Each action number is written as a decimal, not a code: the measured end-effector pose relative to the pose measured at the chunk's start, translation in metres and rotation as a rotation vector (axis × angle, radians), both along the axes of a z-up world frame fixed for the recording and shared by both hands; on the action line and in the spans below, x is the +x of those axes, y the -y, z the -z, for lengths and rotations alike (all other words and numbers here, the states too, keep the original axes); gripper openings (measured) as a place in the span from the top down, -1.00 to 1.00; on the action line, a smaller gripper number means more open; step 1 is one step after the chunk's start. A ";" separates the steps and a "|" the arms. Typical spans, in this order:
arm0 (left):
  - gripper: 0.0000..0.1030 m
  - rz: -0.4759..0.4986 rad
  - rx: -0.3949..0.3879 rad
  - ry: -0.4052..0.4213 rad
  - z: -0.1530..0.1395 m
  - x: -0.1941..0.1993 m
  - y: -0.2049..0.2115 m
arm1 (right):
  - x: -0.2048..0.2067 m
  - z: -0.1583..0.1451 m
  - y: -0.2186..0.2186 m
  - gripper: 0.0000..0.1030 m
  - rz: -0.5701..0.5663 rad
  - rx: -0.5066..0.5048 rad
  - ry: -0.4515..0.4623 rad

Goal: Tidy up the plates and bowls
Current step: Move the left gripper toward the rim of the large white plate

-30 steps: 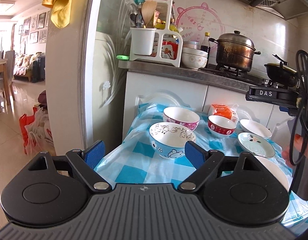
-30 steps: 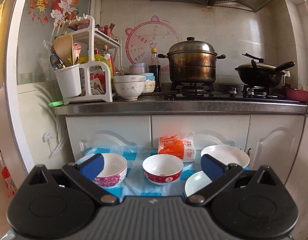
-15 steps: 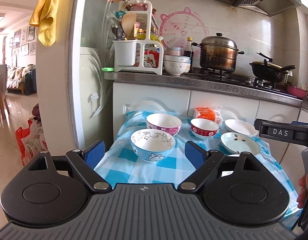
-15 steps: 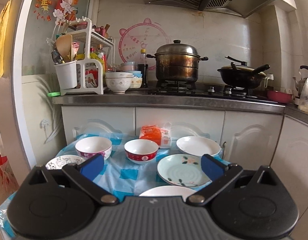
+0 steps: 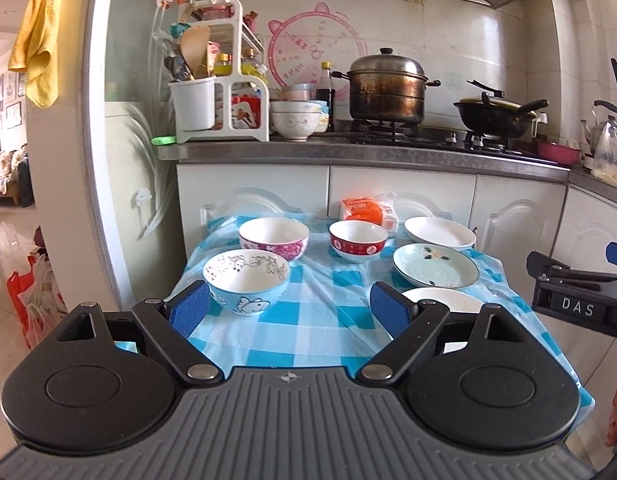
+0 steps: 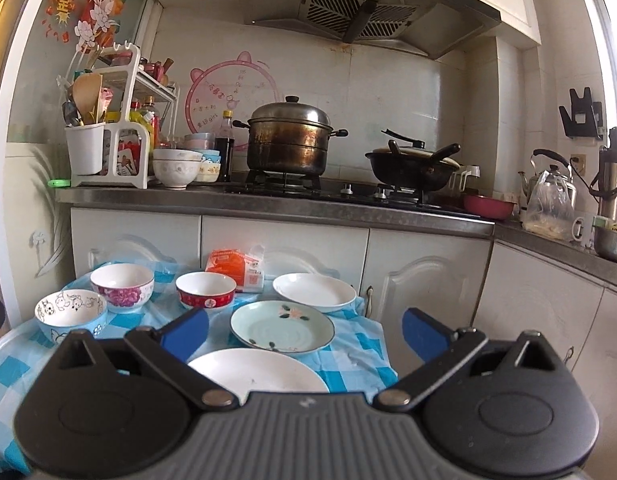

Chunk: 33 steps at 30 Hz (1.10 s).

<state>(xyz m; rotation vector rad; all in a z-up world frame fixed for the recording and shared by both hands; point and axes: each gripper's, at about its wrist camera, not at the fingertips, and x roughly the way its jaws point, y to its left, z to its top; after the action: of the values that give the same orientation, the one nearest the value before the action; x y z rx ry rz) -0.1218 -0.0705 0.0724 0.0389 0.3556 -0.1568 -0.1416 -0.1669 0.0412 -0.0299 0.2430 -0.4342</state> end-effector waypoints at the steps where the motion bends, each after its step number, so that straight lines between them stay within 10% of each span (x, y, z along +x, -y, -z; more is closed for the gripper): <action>1: -1.00 0.004 0.001 -0.005 0.001 0.000 0.002 | -0.003 0.002 0.001 -0.98 0.002 0.003 -0.001; 33: -1.00 0.077 -0.163 -0.125 0.064 0.072 0.022 | -0.012 0.070 0.052 -0.98 -0.030 0.201 -0.069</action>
<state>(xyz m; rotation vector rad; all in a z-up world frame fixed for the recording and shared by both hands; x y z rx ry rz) -0.0499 -0.0929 0.0087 -0.1191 0.4651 -0.2650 -0.1534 -0.2192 -0.0290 0.1483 0.3530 -0.3774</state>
